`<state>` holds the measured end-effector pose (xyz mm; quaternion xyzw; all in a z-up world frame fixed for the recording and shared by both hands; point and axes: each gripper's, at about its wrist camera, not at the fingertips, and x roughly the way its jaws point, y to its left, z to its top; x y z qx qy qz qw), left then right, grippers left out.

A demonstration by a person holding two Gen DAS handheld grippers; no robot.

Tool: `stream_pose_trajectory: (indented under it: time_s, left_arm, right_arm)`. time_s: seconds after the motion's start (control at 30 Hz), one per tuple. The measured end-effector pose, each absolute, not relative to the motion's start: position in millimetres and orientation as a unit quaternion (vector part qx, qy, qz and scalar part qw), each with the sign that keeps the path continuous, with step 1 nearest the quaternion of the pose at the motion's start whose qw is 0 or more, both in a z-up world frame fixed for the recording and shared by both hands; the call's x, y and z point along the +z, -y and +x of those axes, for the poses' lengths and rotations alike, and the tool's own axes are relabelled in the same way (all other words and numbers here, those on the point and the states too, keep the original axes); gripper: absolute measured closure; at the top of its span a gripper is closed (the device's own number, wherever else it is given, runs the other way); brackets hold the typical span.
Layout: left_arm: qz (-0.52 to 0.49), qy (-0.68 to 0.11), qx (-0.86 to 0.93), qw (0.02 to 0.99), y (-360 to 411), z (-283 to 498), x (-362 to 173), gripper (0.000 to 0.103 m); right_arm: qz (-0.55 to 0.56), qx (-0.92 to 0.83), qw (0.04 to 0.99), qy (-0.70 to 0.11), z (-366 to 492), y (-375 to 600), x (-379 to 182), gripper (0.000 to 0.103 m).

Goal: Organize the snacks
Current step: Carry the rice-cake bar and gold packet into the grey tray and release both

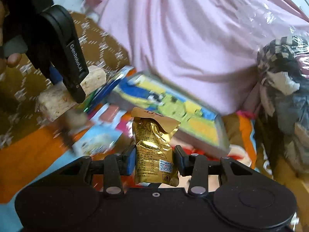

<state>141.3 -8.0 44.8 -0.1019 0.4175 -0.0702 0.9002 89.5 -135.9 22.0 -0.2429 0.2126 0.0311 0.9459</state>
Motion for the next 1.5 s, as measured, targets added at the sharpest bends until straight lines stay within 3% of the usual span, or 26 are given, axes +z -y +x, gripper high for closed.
stream_pose_trajectory:
  time_s: [0.43, 0.8, 1.17, 1.5]
  left_arm:
    - [-0.086, -0.336, -0.09, 0.934, 44.4, 252.8, 102.4, 0.067]
    - [-0.112, -0.345, -0.103, 0.926, 68.7, 331.8, 58.8, 0.067]
    - [-0.081, -0.353, -0.092, 0.927, 68.0, 348.9, 39.6, 0.067]
    - [-0.094, -0.391, -0.094, 0.911, 66.6, 357.9, 20.0, 0.067]
  right_arm:
    - [-0.25, 0.005, 0.962, -0.107, 203.8, 168.7, 62.7, 0.059]
    - [-0.225, -0.012, 0.964, -0.142, 275.0, 180.5, 24.4, 0.058]
    - [-0.142, -0.008, 0.96, -0.243, 320.6, 191.0, -2.8, 0.058]
    - [-0.123, -0.006, 0.957, -0.263, 320.8, 192.0, -10.0, 0.056]
